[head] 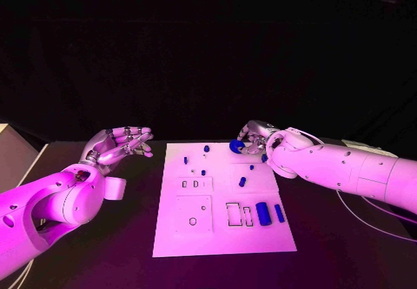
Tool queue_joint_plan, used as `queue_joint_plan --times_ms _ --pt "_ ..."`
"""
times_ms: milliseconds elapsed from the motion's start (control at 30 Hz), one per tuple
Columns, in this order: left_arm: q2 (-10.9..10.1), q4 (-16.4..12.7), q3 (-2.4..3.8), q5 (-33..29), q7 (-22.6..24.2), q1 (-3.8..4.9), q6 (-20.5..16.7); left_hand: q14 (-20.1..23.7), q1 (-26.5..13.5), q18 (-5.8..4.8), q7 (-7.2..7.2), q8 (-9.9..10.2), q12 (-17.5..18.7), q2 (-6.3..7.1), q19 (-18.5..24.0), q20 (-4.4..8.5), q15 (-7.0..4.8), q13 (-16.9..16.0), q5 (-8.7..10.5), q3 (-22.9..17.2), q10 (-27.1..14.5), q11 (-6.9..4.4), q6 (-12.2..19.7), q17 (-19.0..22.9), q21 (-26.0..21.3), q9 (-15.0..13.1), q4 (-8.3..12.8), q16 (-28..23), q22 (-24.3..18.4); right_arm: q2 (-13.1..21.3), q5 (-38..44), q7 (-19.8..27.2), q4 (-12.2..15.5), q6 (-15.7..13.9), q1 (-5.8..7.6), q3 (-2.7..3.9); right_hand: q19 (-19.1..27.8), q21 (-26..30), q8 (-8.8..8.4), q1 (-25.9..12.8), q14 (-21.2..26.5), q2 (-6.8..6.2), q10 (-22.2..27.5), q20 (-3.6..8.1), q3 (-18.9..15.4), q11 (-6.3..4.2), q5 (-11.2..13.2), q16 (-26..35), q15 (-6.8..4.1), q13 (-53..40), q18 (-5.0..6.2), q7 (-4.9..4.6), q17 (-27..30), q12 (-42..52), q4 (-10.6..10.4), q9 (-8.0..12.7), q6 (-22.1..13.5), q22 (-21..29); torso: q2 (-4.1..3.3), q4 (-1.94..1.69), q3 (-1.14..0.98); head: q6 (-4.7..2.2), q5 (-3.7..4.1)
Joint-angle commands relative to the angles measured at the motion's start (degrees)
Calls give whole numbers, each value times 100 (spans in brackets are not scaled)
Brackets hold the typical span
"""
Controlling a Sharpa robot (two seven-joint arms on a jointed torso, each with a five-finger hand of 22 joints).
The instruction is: Assemble the parts on the task board
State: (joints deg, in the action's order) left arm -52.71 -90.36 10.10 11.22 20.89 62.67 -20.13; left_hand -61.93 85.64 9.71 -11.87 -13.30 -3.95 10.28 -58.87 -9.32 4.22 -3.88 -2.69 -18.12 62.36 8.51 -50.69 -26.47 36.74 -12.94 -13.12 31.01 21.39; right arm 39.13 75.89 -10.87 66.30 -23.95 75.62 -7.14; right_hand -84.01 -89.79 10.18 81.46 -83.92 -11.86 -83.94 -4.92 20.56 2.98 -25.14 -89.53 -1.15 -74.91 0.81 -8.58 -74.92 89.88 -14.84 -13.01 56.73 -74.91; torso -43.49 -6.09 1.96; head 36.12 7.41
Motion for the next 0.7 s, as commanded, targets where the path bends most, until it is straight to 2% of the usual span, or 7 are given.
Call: queue_joint_plan --times_ms 33,200,300,400,700 --pt "12 -8 5 -20 26 2 81 36 -35 51 -4 21 16 -39 52 -2 15 -7 -13 -29 -32 -12 -23 -5 22 7 8 30 6 -31 588 161 186 -515 16 7 -599 -21 88 -50 -600 -34 -606 53 44 -35 41 -39 -51 -1509 -81 138 -1470 12 3 -582 286 -1509 4 -2 10 3 -22" --pt "21 -10 5 -22 26 2 87 37 -37 51 -3 21 16 -40 55 -3 16 -7 -13 -29 -32 -12 -24 -7 27 7 8 33 9 -272 922 117 360 -546 27 5 -599 -21 85 -104 -602 -110 -606 57 52 -35 82 -42 -56 -1509 -81 138 -1481 12 21 -583 294 -1509 -6 2 10 -27 -24" --pt "31 -14 5 -26 26 2 94 37 -37 51 -3 21 16 -40 55 -3 16 -7 -13 -29 -32 -12 -24 -7 27 7 8 33 9 -456 1021 102 380 -478 28 -22 -599 -21 80 -130 -598 -121 -606 59 60 -33 117 -38 -58 -1509 -81 137 -1465 12 20 -581 292 -1509 2 -16 15 -27 -27" --pt "35 -19 5 -29 25 2 97 37 -37 51 -3 21 16 -40 55 -3 16 -7 -13 -29 -32 -12 -24 -7 27 7 8 33 9 -605 1062 90 351 -413 17 -52 -599 -21 57 -167 -594 -135 -606 59 74 -26 157 -34 -56 -1509 -81 127 -1443 12 17 -572 262 -1509 4 -34 22 -31 -11" --pt "19 -37 5 -32 14 3 97 39 -40 51 -3 21 15 -42 59 -4 16 -8 -13 -31 -31 -12 -26 -9 32 7 7 35 13 -936 1297 -113 173 -109 -31 -104 -599 -21 32 -208 -589 -151 -606 56 88 -16 225 -30 -52 -1509 -81 116 -1423 12 19 -563 236 -1509 -6 -19 20 -33 -39"
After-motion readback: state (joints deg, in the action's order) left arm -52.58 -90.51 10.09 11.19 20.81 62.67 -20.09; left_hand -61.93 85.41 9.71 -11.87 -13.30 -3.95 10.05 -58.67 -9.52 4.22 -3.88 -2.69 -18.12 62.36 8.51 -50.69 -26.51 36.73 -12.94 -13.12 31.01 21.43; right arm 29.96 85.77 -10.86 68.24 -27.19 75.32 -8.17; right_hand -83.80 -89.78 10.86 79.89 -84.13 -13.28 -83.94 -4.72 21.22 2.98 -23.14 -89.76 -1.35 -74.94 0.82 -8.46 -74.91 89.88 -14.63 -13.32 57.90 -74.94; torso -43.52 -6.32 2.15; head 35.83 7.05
